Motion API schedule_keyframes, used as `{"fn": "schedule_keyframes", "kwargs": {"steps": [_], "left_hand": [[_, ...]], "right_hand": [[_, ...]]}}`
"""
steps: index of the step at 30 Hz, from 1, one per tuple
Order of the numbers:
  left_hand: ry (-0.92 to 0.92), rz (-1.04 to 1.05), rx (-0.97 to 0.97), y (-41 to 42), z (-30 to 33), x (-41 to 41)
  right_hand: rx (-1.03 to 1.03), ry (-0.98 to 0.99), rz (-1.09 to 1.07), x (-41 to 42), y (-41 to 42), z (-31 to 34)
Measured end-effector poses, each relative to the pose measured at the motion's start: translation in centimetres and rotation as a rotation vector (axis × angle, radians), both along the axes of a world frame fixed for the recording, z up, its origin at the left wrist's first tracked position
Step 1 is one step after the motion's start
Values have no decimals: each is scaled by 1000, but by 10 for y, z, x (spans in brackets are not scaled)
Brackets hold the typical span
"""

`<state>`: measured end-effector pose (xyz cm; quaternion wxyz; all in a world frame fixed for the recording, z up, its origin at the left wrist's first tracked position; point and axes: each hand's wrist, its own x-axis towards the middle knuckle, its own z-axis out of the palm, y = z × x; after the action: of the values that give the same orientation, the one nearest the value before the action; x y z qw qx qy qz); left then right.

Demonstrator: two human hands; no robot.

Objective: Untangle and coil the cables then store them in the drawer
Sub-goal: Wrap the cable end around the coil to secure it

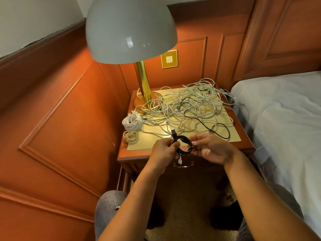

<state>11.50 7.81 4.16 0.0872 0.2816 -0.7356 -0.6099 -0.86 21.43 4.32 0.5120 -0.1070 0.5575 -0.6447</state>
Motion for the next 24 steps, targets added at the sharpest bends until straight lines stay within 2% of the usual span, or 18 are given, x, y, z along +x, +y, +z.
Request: {"fn": "schedule_keyframes", "kwargs": {"steps": [3, 6, 8, 12, 19, 21, 24], "left_hand": [[-56, -33, -104, 0, -4, 1], [-98, -46, -241, 1, -8, 3], [-103, -39, -284, 0, -8, 3], [-97, -71, -284, -2, -3, 4], [-114, -37, -226, -6, 2, 3], [-103, -32, -198, -5, 2, 4], [-109, -33, -227, -7, 3, 5]], "right_hand": [[-18, -3, -83, 10, -4, -2], [61, 146, -100, 16, -9, 8], [97, 265, -35, 19, -10, 16], [236, 694, 104, 30, -18, 23], [189, 1199, -174, 42, -32, 10], [146, 1165, -225, 44, -35, 7], [70, 898, -317, 44, -38, 16]]}}
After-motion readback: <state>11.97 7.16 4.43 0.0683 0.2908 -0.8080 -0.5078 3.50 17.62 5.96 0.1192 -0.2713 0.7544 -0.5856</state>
